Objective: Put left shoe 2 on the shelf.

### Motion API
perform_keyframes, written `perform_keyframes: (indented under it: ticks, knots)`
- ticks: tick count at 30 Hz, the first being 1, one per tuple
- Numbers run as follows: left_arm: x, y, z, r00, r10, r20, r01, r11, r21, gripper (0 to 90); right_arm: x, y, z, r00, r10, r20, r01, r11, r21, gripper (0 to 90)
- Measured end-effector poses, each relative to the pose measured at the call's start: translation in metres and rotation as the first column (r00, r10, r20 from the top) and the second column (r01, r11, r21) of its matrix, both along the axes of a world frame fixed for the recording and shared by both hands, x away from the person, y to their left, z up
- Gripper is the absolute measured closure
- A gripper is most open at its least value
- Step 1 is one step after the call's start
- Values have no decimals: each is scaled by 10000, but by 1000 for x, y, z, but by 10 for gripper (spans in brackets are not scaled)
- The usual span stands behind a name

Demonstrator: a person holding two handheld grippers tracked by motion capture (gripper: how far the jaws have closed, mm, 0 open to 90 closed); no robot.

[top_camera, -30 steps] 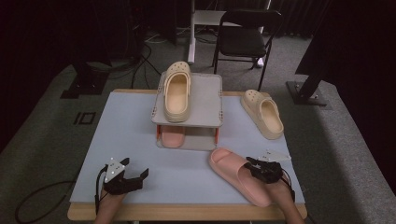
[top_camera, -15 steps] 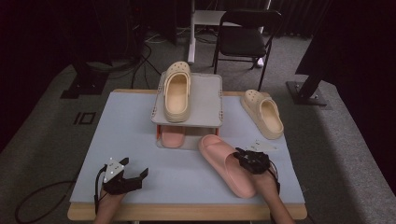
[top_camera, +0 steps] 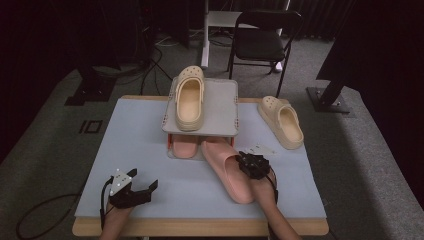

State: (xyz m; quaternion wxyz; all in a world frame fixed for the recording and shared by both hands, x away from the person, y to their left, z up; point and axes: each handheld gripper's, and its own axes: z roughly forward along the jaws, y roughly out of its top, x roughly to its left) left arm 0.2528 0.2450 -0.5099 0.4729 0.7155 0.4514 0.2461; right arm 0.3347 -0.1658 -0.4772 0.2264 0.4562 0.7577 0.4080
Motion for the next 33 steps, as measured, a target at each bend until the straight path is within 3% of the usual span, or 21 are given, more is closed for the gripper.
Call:
perform_keyframes:
  ticks: [4, 9, 12, 17, 19, 20, 21, 22, 25, 33]
  knots:
    - [0, 1, 1, 10000, -3, -11, 3, 10000, -5, 86, 3, 6, -1, 9963, -852, -80, 855, 9951, 498, 773]
    - [0, 1, 0, 10000, -24, -17, 24, 10000, -17, 86, 5, 15, 2, 9910, -1335, 33, 1330, 9892, 620, 763]
    - [1, 0, 0, 10000, -53, -27, 53, 10000, -8, 86, 10, 23, 3, 9857, -1671, -202, 1683, 9801, 1057, 756]
    - [1, 1, 1, 10000, -52, -10, 52, 10000, -29, 86, 14, 31, 4, 9685, -2485, -151, 2481, 9584, 1409, 742]
    - [1, 1, 1, 10000, -53, -6, 53, 10000, -46, 87, 15, 32, 3, 9663, -2565, -191, 2564, 9547, 1507, 733]
    - [1, 2, 1, 10000, -54, -4, 54, 10000, -10, 87, 17, 36, 2, 9651, -2602, -285, 2614, 9515, 1620, 685]
    - [1, 2, 1, 10000, -54, -4, 54, 10000, -10, 87, 17, 36, 2, 9651, -2602, -285, 2614, 9515, 1620, 685]
    - [0, 1, 1, 10000, -58, 8, 58, 10000, -14, 87, 19, 41, 0, 9695, -2419, -384, 2449, 9565, 1584, 601]
    - [0, 1, 1, 10000, -82, 24, 82, 10000, 3, 86, 20, 52, -4, 9771, -2054, -555, 2112, 9679, 1366, 530]
    - [0, 1, 1, 9999, -83, 61, 83, 10000, 0, 87, 15, 48, -3, 9863, -1414, -849, 1532, 9762, 1536, 413]
